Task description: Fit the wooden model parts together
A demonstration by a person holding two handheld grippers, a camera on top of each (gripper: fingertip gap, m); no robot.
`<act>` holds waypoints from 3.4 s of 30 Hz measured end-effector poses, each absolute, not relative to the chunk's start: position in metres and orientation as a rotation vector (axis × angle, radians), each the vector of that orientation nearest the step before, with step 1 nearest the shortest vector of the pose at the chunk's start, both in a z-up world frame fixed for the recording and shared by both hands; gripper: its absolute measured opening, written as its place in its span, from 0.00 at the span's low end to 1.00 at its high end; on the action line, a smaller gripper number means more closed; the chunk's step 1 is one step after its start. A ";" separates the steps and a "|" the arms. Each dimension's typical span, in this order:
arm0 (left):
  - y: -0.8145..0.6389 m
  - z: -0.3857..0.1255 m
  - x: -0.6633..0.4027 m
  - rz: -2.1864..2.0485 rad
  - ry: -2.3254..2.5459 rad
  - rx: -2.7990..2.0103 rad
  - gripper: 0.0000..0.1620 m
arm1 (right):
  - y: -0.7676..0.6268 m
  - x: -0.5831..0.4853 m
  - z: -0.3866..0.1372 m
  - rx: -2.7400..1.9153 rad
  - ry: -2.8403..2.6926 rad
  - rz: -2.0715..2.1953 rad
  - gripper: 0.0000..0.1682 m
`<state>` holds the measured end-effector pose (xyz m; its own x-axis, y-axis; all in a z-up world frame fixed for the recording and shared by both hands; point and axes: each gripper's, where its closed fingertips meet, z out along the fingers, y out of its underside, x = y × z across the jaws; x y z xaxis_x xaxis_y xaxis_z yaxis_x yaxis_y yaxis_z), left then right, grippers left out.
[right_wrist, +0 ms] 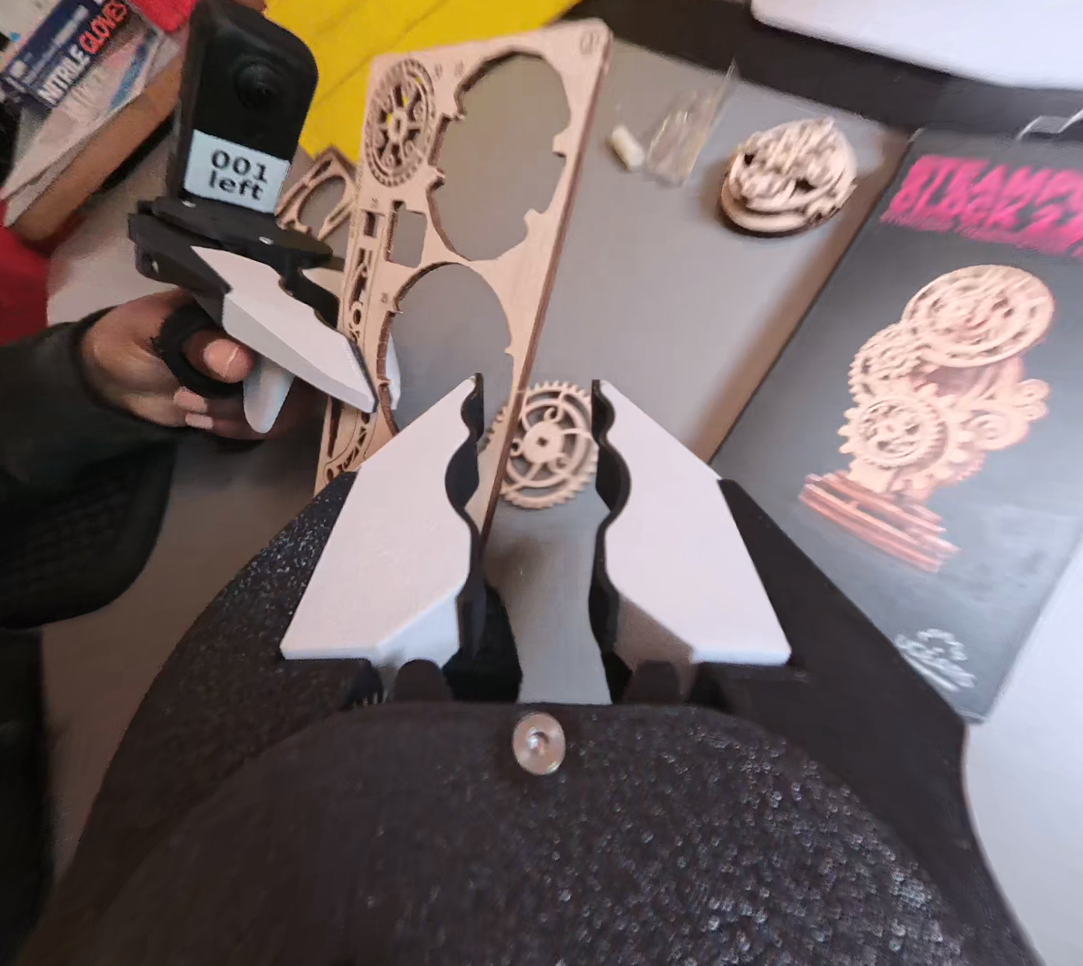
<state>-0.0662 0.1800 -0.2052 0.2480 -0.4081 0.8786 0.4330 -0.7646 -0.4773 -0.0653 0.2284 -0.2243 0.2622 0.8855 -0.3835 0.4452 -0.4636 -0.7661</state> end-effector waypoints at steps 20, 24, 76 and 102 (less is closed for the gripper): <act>0.133 -0.172 -0.106 -1.574 0.197 -1.809 0.01 | 0.144 -0.063 -0.179 -1.768 -1.392 1.373 0.03; 0.128 -0.176 -0.135 -1.485 0.143 -1.871 0.04 | 0.125 -0.078 -0.183 -1.775 -1.401 1.430 0.02; 0.110 -0.280 -0.183 -0.249 0.669 -2.313 0.31 | 0.205 -0.078 -0.285 -2.033 -1.892 0.504 0.31; 0.110 -0.249 -0.106 -0.569 0.721 -1.962 0.38 | 0.196 -0.013 -0.193 -1.748 -1.472 0.874 0.28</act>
<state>-0.1063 0.1098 -0.2488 0.7193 -0.6880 0.0958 -0.2529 -0.3879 -0.8863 -0.0132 0.1955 -0.1929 0.1347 0.9887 -0.0656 0.5309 -0.1279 -0.8377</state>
